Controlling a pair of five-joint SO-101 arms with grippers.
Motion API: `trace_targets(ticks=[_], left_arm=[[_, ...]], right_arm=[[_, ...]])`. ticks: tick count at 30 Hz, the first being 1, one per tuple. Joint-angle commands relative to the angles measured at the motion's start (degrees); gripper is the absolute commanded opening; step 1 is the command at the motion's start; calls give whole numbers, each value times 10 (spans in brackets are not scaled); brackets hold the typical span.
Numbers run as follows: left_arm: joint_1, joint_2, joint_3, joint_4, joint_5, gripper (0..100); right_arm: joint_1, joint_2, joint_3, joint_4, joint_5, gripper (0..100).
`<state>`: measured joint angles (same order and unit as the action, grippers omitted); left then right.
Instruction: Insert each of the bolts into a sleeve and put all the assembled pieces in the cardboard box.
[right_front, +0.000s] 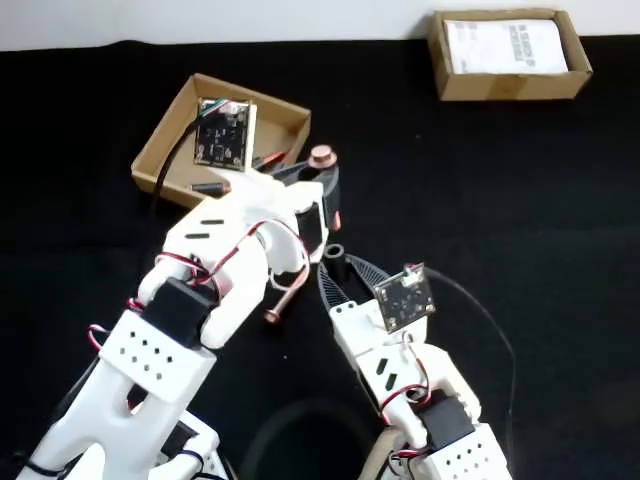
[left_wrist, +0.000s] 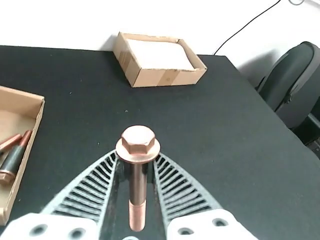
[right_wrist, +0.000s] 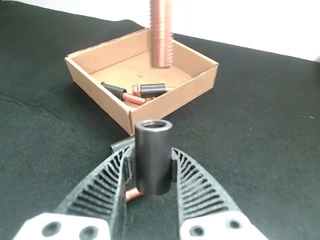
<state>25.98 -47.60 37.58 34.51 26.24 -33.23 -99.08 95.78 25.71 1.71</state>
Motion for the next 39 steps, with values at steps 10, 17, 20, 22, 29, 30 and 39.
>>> trace_targets(ticks=[10, 17, 20, 22, 29, 30, 39], left_arm=[[36, -22, 39, 13, 3, 9], [36, -22, 42, 12, 4, 9], [35, -20, 42, 12, 3, 9], [32, -18, 42, 11, 2, 9], [31, -20, 81, -28, 1, 9], [31, -21, 95, -46, 1, 9], [36, -22, 134, -92, 1, 9]], right_arm=[[7, -13, 15, -12, 6, 6], [7, -13, 15, -12, 6, 6], [7, -13, 15, -12, 6, 6], [7, -13, 15, -12, 6, 6], [7, -13, 15, -12, 6, 6], [7, -13, 15, -12, 6, 6], [7, -13, 15, -13, 7, 6]])
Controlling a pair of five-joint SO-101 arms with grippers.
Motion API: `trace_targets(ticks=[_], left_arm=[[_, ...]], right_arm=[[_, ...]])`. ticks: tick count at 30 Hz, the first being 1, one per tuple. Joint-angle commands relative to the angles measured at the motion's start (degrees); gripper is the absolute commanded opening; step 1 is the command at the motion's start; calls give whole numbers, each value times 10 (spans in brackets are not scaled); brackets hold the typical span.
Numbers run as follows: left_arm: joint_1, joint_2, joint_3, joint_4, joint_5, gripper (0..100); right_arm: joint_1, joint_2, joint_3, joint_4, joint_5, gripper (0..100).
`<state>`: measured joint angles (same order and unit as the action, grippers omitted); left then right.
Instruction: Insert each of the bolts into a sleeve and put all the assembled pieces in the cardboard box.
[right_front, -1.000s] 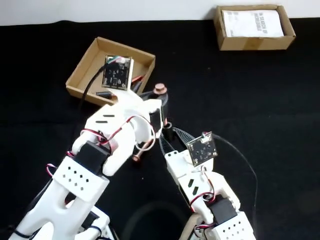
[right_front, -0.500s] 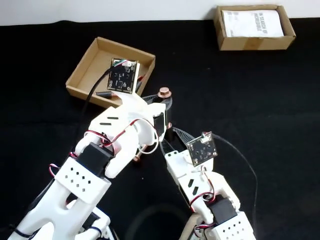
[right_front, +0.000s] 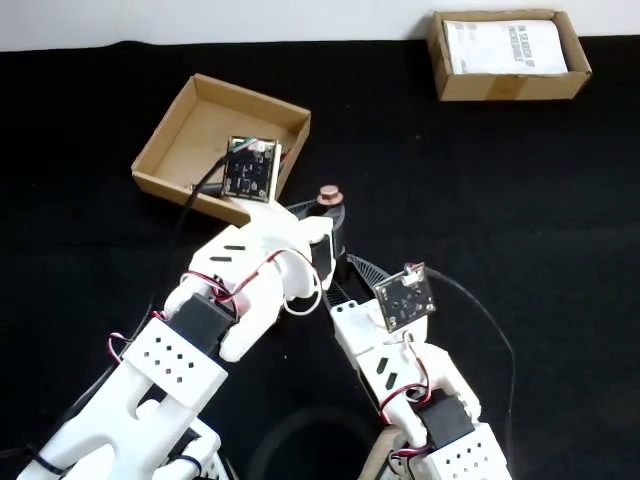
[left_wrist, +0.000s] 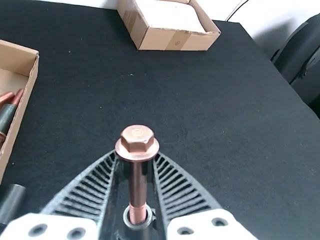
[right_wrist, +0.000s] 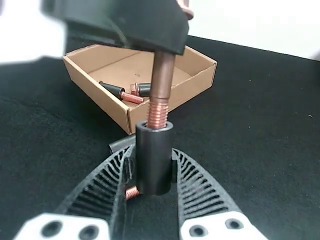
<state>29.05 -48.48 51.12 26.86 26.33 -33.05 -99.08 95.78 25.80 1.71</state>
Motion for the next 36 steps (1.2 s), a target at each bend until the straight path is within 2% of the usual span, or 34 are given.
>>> trace_targets(ticks=[1, 5, 11, 13, 17, 20, 25, 31, 36], left_arm=[[7, -13, 2, -16, 0, 9], [22, -14, 10, -1, 1, 9], [36, -46, 8, 100, 1, 20], [36, -52, 8, 127, 1, 74], [36, -70, 7, 197, 1, 243], [36, -100, 7, 240, 0, 287], [33, -193, 7, 293, -55, 264], [1, -337, 12, 305, -148, 12], [-80, -438, 37, 308, -191, 14]], right_arm=[[6, -13, 15, -14, 7, 6], [7, -13, 15, -14, 7, 6], [44, -13, 15, -14, 7, 6], [50, -11, 15, -14, 7, 6], [50, -7, -2, -14, 7, 6], [50, -7, -11, -14, 5, 6], [50, 25, -45, -14, 2, 6], [70, 250, -211, -11, -62, 6], [69, 458, -391, -10, -62, 6]])
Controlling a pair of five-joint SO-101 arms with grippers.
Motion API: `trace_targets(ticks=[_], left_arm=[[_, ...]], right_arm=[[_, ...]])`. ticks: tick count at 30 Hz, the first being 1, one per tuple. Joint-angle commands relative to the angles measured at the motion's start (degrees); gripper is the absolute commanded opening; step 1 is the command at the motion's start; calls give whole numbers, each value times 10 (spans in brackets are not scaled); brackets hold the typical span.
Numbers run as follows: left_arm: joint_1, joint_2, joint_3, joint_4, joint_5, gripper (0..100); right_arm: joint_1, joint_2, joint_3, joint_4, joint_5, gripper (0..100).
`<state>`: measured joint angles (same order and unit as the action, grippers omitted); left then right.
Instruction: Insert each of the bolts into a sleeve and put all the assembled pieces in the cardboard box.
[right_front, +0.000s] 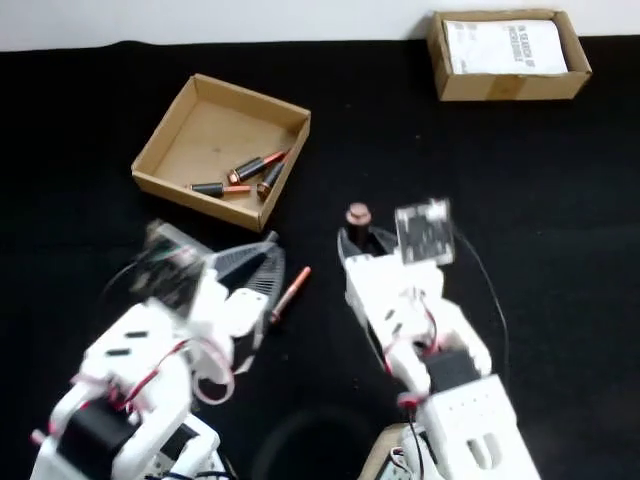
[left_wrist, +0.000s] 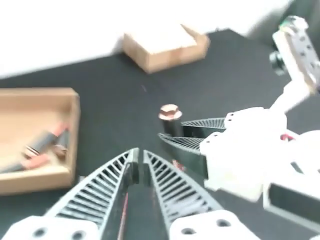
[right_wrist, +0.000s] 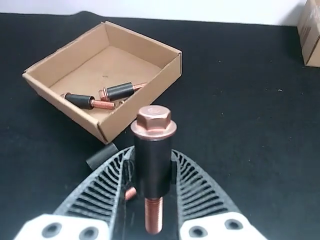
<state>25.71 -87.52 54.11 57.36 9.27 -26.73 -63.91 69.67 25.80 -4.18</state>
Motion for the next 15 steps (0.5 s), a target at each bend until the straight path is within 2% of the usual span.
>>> trace_targets(ticks=[1, 3, 7, 10, 15], left_arm=[[-69, -70, 18, 3, -26, 8], [-118, -120, 46, 2, -41, 8], [-225, -174, 89, 3, -65, 8], [-313, -161, 95, 3, -64, 8], [-421, -165, 148, 1, -64, 8]], right_arm=[[5, 144, -165, -10, -2, 6], [-4, 225, -240, -12, 5, 6], [-29, 393, -387, -14, 94, 6], [-44, 516, -509, -14, 187, 6], [-87, 690, -695, -13, 348, 6]])
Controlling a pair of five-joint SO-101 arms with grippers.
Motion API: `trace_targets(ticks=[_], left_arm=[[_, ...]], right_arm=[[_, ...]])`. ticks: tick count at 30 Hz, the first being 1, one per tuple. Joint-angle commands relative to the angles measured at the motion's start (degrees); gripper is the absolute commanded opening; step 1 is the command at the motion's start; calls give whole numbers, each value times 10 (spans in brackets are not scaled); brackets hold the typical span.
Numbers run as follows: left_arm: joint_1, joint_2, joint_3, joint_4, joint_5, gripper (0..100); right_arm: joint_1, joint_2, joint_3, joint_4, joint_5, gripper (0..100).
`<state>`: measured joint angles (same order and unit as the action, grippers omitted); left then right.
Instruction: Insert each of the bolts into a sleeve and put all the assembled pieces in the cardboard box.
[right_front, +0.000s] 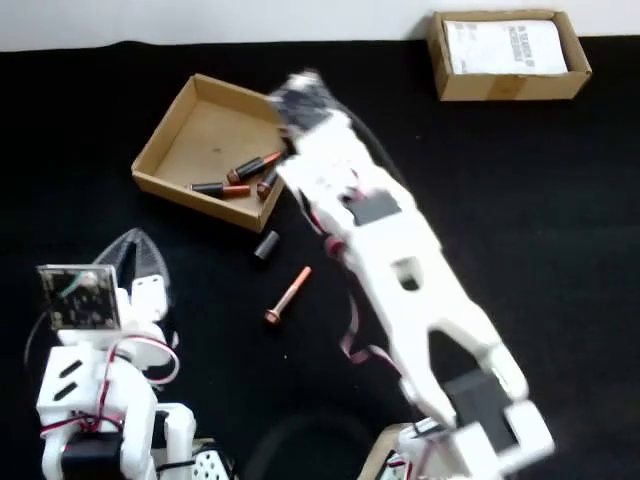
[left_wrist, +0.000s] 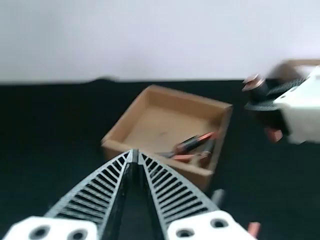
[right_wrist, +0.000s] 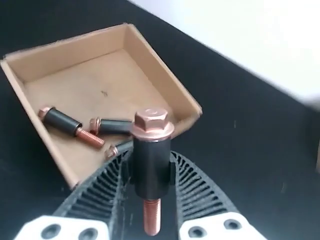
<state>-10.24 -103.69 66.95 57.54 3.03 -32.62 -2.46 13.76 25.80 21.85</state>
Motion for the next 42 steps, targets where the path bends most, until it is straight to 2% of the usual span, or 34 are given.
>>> trace_targets(ticks=[1, 6, 10, 14, 17, 21, 25, 28, 30, 34, 39, 42], left_arm=[[-85, -3, 34, -3, -2, 8], [-175, -3, 91, -3, -2, 8], [-203, -3, 151, -3, -1, 8], [-213, -4, 224, -3, 66, 8], [-210, -4, 278, -3, 113, 8], [-209, -4, 302, -4, 134, 8], [-190, -4, 302, -8, 134, 8], [-188, -4, 302, -8, 133, 8], [-188, -4, 302, -8, 133, 8], [-187, -4, 302, -8, 133, 8], [-187, -4, 302, -8, 133, 8], [-187, -4, 302, -8, 133, 8]], right_arm=[[-40, 105, -170, -13, 115, 6], [-93, 233, -317, -13, 245, 6], [-109, 328, -401, -13, 339, 6], [-111, 416, -459, -12, 404, 6], [-112, 468, -494, -12, 404, 9], [-113, 516, -533, -11, 360, 43], [-116, 533, -564, -10, 246, 153], [-124, 532, -588, -6, 165, 144], [-126, 531, -630, 36, 120, 127], [-134, 531, -760, 227, 34, 116], [-138, 532, -929, 538, -75, 116], [-147, 532, -996, 713, -98, 116]])
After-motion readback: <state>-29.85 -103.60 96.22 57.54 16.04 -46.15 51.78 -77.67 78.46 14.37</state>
